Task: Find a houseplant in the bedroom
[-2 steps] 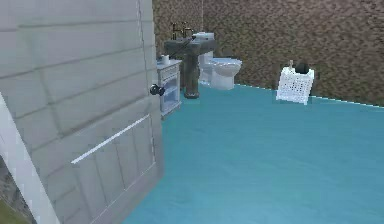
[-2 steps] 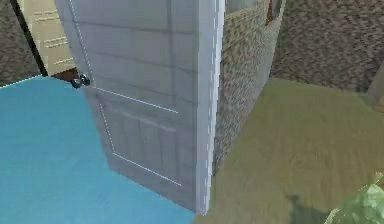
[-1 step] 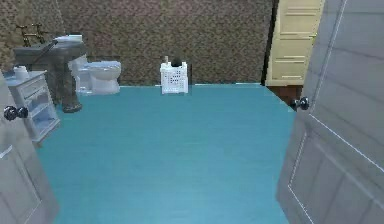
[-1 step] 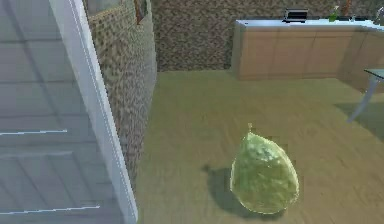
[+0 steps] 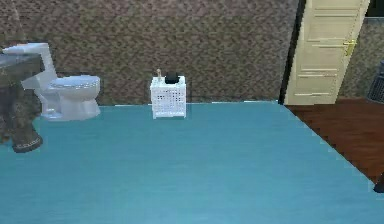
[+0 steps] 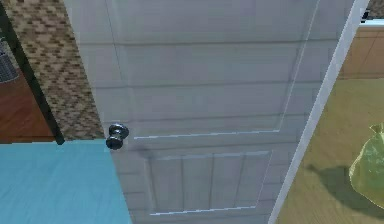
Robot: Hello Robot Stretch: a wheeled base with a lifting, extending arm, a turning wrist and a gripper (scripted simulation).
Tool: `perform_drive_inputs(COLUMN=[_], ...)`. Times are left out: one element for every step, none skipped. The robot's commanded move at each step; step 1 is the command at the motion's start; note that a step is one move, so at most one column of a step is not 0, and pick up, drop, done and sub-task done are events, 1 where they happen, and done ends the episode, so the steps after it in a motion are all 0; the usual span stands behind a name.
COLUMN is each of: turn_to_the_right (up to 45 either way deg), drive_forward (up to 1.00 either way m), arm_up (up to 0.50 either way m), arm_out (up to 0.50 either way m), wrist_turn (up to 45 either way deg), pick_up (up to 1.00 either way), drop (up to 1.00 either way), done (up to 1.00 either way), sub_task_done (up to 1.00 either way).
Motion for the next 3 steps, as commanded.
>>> perform_drive_inputs(turn_to_the_right=[6.0,0.0,24.0], drive_forward=[0.00,0.35,0.00], arm_up=[0.00,0.00,0.00], arm_out=[0.00,0.00,0.00], wrist_turn=[0.0,0.0,0.0], pick_up=[0.00,0.00,0.00], drop=[0.00,0.00,0.00], done=[0.00,0.00,0.00], sub_task_done=[0.00,0.00,0.00])
